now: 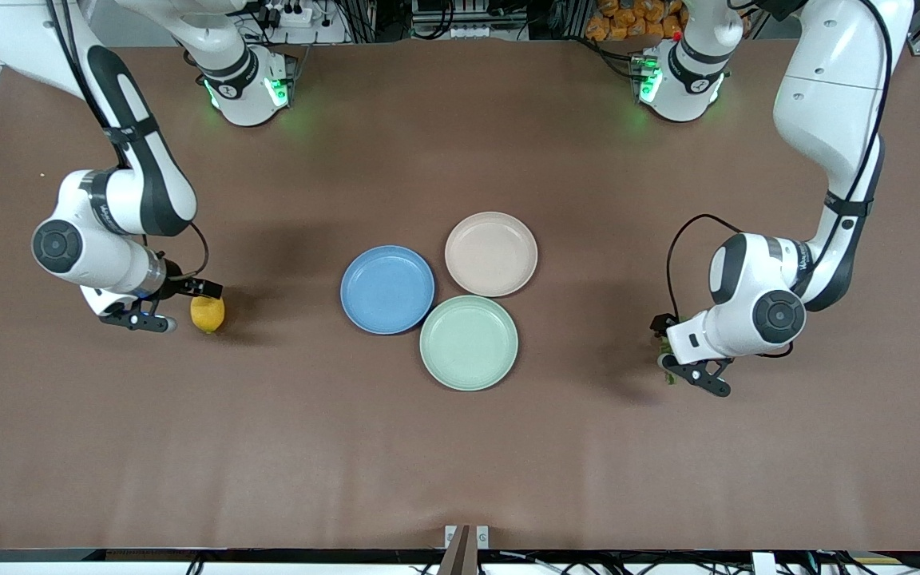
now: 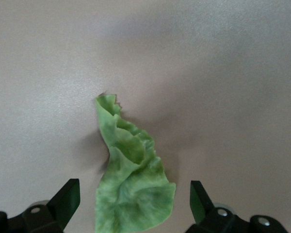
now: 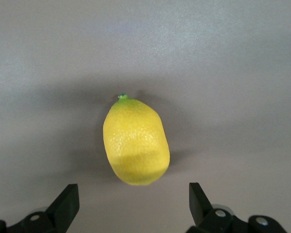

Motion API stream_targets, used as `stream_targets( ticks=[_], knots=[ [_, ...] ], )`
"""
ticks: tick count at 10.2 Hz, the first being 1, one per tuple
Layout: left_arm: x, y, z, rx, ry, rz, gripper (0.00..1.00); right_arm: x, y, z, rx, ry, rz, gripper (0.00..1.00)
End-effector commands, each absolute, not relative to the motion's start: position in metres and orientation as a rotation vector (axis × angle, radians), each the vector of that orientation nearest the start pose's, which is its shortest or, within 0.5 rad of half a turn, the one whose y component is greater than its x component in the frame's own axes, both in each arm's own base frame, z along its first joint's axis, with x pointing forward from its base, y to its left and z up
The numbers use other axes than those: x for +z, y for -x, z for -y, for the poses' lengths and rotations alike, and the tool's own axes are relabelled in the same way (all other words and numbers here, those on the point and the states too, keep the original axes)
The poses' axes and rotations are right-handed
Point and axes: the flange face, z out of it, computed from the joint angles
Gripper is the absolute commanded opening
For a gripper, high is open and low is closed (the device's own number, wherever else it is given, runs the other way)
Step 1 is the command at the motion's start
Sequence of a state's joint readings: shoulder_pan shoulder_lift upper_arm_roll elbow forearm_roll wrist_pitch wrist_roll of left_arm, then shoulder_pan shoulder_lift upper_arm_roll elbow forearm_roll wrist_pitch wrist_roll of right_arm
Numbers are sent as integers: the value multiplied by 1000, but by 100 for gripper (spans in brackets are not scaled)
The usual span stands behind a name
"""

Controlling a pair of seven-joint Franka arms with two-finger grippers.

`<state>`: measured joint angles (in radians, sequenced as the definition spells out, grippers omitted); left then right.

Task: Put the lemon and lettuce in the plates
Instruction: 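Close the right gripper on the lemon while the left gripper grasps the lettuce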

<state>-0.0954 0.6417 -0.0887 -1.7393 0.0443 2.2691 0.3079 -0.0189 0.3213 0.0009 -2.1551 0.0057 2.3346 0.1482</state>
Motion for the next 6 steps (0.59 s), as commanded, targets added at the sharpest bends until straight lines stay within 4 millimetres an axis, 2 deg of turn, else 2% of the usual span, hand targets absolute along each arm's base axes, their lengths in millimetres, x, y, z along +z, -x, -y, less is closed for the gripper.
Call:
stream_targets(
  ticks=[1,6],
  knots=[
    [195,-649,119,144,3071,-765,100,217,-548,7,201,3118,-295,100],
    [186,-648,118,130,3067,-770,100,184,-544,3,164,3121,-288,100]
  ],
)
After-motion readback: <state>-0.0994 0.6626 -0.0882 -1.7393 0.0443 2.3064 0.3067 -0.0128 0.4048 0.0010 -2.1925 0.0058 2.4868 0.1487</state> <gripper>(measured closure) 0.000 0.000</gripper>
